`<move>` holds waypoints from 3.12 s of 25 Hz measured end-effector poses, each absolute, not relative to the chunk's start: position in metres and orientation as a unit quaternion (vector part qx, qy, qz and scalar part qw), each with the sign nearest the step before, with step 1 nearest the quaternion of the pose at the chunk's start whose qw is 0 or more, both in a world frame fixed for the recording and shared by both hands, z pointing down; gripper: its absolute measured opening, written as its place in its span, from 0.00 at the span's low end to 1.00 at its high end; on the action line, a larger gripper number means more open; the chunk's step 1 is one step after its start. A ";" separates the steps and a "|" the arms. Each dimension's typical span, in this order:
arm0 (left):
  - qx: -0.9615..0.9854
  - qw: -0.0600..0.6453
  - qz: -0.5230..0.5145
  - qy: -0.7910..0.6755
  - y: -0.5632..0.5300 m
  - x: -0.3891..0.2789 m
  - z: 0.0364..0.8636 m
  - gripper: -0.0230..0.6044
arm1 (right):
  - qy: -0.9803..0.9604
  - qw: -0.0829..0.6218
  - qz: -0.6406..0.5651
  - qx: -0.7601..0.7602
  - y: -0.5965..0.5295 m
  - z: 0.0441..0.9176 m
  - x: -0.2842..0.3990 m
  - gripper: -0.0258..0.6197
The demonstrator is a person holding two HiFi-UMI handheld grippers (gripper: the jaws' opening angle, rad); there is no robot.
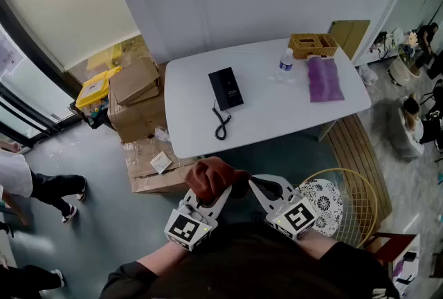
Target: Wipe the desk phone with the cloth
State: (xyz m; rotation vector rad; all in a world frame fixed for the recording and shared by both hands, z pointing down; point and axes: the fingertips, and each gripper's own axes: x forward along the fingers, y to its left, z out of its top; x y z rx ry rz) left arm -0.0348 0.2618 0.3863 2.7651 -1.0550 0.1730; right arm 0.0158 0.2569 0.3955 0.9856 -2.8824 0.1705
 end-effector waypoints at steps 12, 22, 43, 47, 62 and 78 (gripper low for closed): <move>0.924 0.096 0.056 -0.365 0.263 -0.032 0.381 0.13 | -0.946 0.052 0.063 0.314 0.263 0.396 0.023 0.08; 0.913 0.096 0.059 -0.393 0.263 -0.012 0.386 0.13 | -0.955 0.037 0.064 0.286 0.261 0.398 0.040 0.08; 0.915 0.102 0.045 -0.389 0.106 -0.065 0.401 0.13 | -0.939 0.081 0.082 0.324 0.125 0.423 0.013 0.08; 0.921 0.087 0.060 -0.376 0.059 -0.086 0.405 0.13 | -0.929 0.074 0.091 0.350 0.088 0.421 -0.007 0.08; 0.902 0.097 0.081 -0.412 -0.066 -0.097 0.457 0.13 | -0.931 0.070 0.113 0.340 -0.005 0.444 -0.004 0.08; 0.862 0.103 0.142 -0.476 -0.201 -0.092 0.544 0.13 | -0.937 0.100 0.153 0.299 -0.075 0.476 0.027 0.08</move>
